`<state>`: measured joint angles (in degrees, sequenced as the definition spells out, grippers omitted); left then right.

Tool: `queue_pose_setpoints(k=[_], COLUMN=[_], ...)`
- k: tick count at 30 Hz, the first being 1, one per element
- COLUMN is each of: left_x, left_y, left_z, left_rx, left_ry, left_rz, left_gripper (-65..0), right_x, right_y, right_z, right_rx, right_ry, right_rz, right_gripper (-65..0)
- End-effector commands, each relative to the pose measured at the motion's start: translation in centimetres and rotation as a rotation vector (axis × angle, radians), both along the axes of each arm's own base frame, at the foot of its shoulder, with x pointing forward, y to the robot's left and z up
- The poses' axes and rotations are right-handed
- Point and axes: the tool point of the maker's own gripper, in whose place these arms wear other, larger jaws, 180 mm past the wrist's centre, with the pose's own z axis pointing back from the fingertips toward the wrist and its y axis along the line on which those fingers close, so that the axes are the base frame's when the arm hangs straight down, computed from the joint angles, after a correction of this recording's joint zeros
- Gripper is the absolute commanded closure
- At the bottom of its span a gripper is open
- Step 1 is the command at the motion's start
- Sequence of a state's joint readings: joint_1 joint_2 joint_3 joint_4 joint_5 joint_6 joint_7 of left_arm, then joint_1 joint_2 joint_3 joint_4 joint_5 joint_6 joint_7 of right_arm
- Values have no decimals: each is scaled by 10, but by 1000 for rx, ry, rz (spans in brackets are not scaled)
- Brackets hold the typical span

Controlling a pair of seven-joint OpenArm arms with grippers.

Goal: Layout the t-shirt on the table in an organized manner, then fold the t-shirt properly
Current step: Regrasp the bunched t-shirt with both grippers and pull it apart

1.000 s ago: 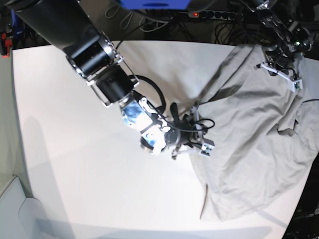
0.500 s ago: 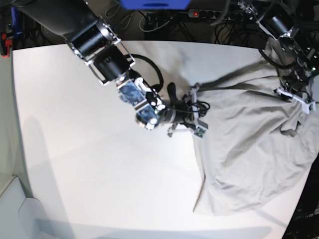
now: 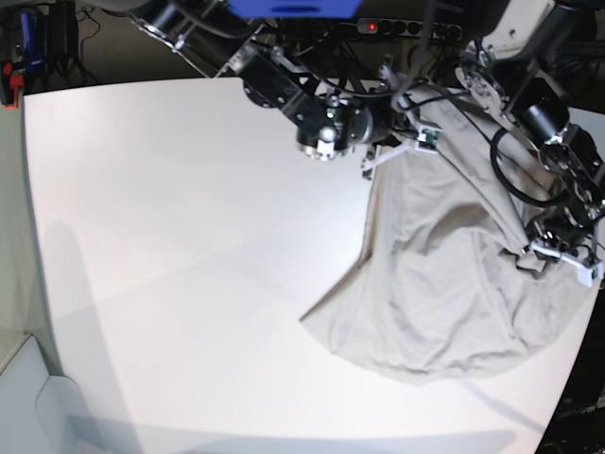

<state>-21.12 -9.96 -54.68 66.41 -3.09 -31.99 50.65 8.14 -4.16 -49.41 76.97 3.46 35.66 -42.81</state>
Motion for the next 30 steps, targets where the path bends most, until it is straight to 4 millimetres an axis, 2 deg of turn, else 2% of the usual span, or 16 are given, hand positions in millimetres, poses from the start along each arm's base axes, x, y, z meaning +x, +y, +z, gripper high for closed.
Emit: queue_pose_setpoints(k=[1, 4, 7, 9, 11, 15, 17, 20, 22, 24, 27, 30], left_x=[14, 12, -11, -28, -44, -67, -71, -61, -51, -41, -31, -25], left_y=[16, 23, 35, 38, 32, -2, -33, -86, -120, -146, -153, -177], left_z=[39, 70, 93, 98, 91, 49, 26, 6, 2, 4, 5, -11], left_rx=[55, 93, 104, 104, 89, 19, -49, -121, -166, -201, -133, -98], left_ry=[-108, -171, -221, -219, -189, -107, -75, -45, -63, -102, -102, -52], left_rz=[17, 18, 53, 69, 69, 55, 28, -70, -120, -146, -185, -264], left_gripper=[-2, -2, -2, -2, -2, -2, -2, -2, -2, -2, -2, -2], right_x=[18, 41, 74, 97, 127, 176, 199, 225, 235, 239, 237, 229], right_y=[9, -5, -27, -43, -60, -79, -87, -95, -94, -98, -101, -102], right_z=[30, 58, 80, 86, 92, 106, 113, 115, 115, 110, 104, 92], right_rx=[75, 86, 70, 58, 41, 53, 62, 72, 77, 69, 64, 54], right_ry=[-59, -154, -254, -289, -320, -360, -368, -363, -348, -330, -316, -292], right_rz=[-10, -36, -73, -113, -170, -250, -291, -333, -349, -366, -372, -373], right_gripper=[-7, -7, -7, -7, -7, -7, -7, -7, -7, -7, -7, -7])
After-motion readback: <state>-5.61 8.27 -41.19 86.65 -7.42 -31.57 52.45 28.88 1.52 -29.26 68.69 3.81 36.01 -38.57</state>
